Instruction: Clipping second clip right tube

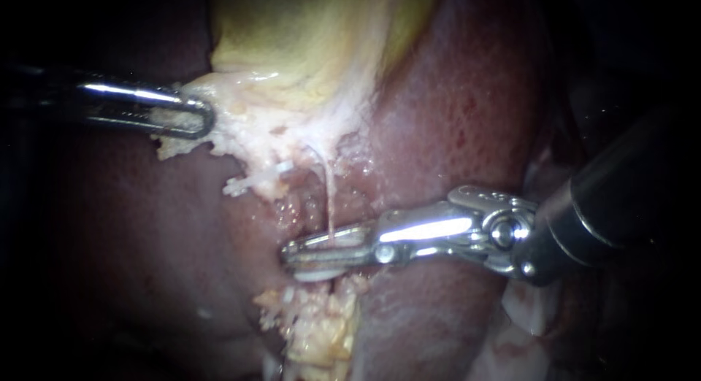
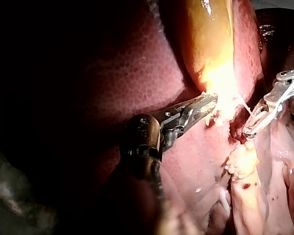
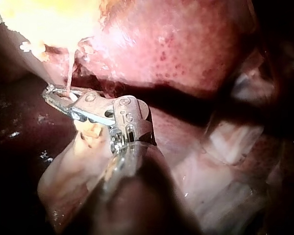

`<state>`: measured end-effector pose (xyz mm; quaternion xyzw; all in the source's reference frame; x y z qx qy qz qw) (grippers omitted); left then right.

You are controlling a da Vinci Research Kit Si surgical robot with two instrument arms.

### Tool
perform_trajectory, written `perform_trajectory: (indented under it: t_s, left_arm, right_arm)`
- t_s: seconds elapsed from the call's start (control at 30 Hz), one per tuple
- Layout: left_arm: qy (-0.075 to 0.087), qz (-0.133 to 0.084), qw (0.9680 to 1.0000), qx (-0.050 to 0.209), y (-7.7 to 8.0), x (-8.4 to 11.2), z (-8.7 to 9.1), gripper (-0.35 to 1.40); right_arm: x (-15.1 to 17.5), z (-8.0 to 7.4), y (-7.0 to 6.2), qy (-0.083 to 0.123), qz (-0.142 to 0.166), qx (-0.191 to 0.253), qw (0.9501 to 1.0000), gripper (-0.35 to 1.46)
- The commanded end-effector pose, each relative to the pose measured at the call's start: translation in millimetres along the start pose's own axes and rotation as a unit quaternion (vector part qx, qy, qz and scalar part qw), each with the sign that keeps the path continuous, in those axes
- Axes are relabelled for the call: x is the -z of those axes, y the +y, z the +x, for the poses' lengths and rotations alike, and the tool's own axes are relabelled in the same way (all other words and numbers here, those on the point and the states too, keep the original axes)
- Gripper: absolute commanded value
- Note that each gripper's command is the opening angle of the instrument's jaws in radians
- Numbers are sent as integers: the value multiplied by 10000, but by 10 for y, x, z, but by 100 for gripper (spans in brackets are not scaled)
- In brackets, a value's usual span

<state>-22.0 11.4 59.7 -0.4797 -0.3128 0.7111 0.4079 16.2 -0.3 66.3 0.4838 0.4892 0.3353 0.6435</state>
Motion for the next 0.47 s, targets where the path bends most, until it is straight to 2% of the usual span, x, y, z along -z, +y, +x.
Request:
perform_trajectory:
  t_s: [0.03,0.47]
  left_arm:
    - [0,2,10000,1,0,0,0,-35]
    - [0,2,10000,1,-1,0,0,-35]
  right_arm:
    - [-1,0,-1,0,-3,10,10000,-35]
    - [-4,-1,-2,-6,-2,17,10000,-35]
